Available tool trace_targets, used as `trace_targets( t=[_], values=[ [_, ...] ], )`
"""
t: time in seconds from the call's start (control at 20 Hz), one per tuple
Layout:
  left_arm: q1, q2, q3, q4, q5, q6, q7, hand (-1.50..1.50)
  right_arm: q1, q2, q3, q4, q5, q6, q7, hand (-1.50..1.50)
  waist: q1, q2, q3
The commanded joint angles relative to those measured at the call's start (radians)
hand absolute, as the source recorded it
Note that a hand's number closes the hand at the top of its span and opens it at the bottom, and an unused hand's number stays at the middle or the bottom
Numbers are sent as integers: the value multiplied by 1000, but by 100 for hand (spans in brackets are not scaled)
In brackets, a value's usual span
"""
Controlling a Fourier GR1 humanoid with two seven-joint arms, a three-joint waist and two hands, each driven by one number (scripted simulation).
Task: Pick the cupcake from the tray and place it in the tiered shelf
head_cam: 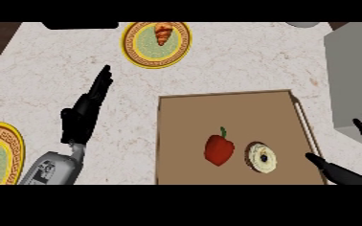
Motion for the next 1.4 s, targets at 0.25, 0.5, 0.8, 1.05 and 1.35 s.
trace_targets(
  t=[0.25, 0.5, 0.8, 1.05, 1.35],
  values=[
    [18, -31, 4, 54, -25, -32, -74, 0, 73, -231, 47, -348, 151, 26, 450, -150, 25, 4, 3],
    [-21, -55, 1, 80, -43, -16, -65, 0, 88, -406, 90, -506, 233, 126, 698, -150, 24, 8, 0],
    [-19, -63, -6, 55, -55, -13, -28, 0, 30, -577, 113, -630, 261, 267, 1013, -150, 33, 5, 2],
    [-14, 5, 63, 29, -19, -100, -34, 0, -111, -499, 318, -635, 405, 261, 1209, -150, 48, 6, 4],
    [0, -86, 22, 15, -88, -52, -20, 0, -334, -422, 374, -645, 413, 322, 1424, -150, 46, 5, 4]
  ],
)
